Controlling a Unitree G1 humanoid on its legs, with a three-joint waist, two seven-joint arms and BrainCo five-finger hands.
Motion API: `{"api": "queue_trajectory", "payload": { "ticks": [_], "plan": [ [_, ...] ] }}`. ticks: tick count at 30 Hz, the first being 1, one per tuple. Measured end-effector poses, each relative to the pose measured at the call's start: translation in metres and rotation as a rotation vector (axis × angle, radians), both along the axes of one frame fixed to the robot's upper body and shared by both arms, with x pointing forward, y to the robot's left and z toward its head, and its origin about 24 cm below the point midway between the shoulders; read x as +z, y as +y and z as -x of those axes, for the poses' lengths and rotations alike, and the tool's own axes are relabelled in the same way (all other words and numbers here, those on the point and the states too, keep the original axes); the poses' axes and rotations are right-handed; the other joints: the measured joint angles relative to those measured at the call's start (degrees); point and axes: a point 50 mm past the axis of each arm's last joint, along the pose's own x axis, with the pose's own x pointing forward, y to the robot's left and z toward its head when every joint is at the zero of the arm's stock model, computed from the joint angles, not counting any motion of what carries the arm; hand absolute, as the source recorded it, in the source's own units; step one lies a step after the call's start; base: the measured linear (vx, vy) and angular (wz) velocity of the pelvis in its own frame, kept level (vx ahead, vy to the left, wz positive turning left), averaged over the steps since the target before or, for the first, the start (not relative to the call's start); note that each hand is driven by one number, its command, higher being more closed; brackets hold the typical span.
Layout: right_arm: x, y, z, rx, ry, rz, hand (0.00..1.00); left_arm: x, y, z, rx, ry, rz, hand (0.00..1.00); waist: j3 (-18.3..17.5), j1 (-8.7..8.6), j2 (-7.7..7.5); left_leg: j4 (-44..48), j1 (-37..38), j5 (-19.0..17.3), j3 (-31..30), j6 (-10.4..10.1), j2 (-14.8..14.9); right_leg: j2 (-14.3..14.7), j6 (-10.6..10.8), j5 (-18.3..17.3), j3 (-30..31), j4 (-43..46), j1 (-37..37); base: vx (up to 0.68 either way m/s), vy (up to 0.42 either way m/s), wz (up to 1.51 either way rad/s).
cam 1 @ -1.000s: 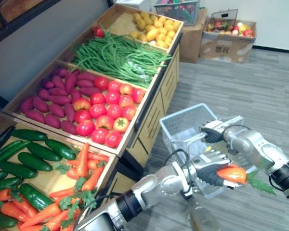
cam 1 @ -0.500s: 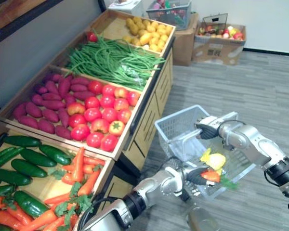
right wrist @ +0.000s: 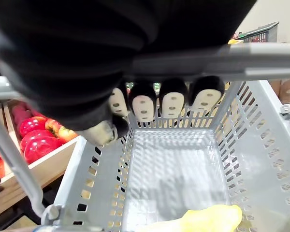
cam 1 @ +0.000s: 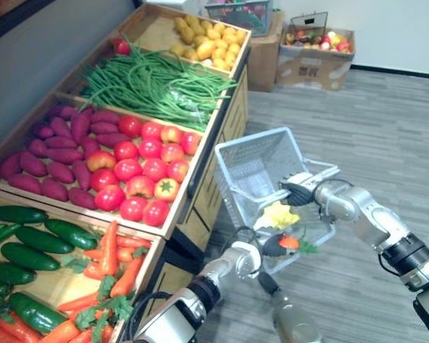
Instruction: Pick vegetable in the basket
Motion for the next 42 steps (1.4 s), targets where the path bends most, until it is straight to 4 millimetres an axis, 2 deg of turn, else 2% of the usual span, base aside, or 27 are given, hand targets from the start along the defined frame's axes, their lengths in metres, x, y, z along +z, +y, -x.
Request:
{"api": "queue_trajectory", "payload": {
  "ticks": [6, 17, 28, 31, 35, 38, 40, 42],
  "plan": [
    [0.003, 0.0, -0.001, -0.019, -0.024, -0.065, 1.0, 0.006, -0.005, -0.007, 0.062, 0.001, 0.022, 0.0, 0.1, -0.04, 0.0, -0.6, -0.4, 0.2, 0.0, 0.0, -0.3, 0.0, 0.1, 0.0, 0.1, 0.0, -0.7, 0.0, 0.0, 0.0],
    [-0.007, -0.008, 0.004, -0.084, -0.024, -0.166, 1.0, 0.012, -0.007, -0.016, 0.146, 0.019, 0.042, 0.0, 0.6, -0.08, -0.21, -0.7, -1.1, 0.5, -1.7, 0.4, -0.4, -0.9, 0.1, 0.0, -1.3, 0.0, -0.6, -0.01, -0.029, 0.07],
    [-0.02, -0.021, 0.013, -0.154, -0.017, -0.235, 1.0, 0.014, -0.014, -0.014, 0.124, 0.0, 0.029, 0.0, 0.9, 0.29, -0.19, -0.6, -1.6, 0.6, -4.7, 0.7, -0.2, -2.3, 0.1, 0.0, -3.7, -0.5, 0.6, -0.02, -0.033, 0.13],
    [-0.023, -0.026, 0.016, -0.174, -0.013, -0.247, 1.0, 0.024, -0.021, -0.014, 0.093, -0.042, 0.057, 0.0, 0.9, 0.37, -0.15, -0.5, -2.3, 0.7, -6.3, 0.9, -0.1, -3.0, 0.1, 0.0, -4.9, -0.7, 0.8, -0.04, -0.049, 0.23],
    [-0.027, -0.045, 0.017, -0.265, -0.024, -0.241, 1.0, 0.055, -0.047, 0.0, -0.068, -0.172, 0.132, 0.0, 0.9, 1.74, 0.23, -0.5, -2.7, 1.0, -8.5, 1.2, 0.2, -3.8, 0.1, 0.0, -6.9, -0.9, 2.0, -0.05, -0.053, 0.27],
    [-0.027, -0.069, 0.012, -0.374, -0.043, -0.232, 1.0, 0.071, -0.063, 0.029, -0.229, -0.218, 0.233, 0.0, 0.8, 2.15, 0.59, -0.5, -3.8, 1.2, -11.2, 1.7, 0.2, -4.9, 0.2, -0.1, -9.0, -0.9, 2.4, -0.07, -0.066, 0.44],
    [-0.032, -0.077, 0.014, -0.408, -0.039, -0.211, 1.0, 0.068, -0.059, 0.036, -0.238, -0.16, 0.27, 0.0, 0.6, 2.18, 0.83, -0.4, -4.2, 1.3, -12.4, 1.9, 0.2, -5.3, 0.3, -0.2, -9.9, -0.9, 2.6, -0.07, -0.06, 0.31],
    [-0.043, -0.101, 0.016, -0.516, -0.008, -0.208, 1.0, 0.075, -0.053, 0.058, -0.341, -0.11, 0.357, 0.0, 0.4, 2.65, 2.11, -0.4, -4.3, 1.5, -13.7, 2.1, 0.2, -5.8, 0.4, -0.3, -11.0, -0.9, 3.3, -0.07, -0.06, 0.26]
  ]
}}
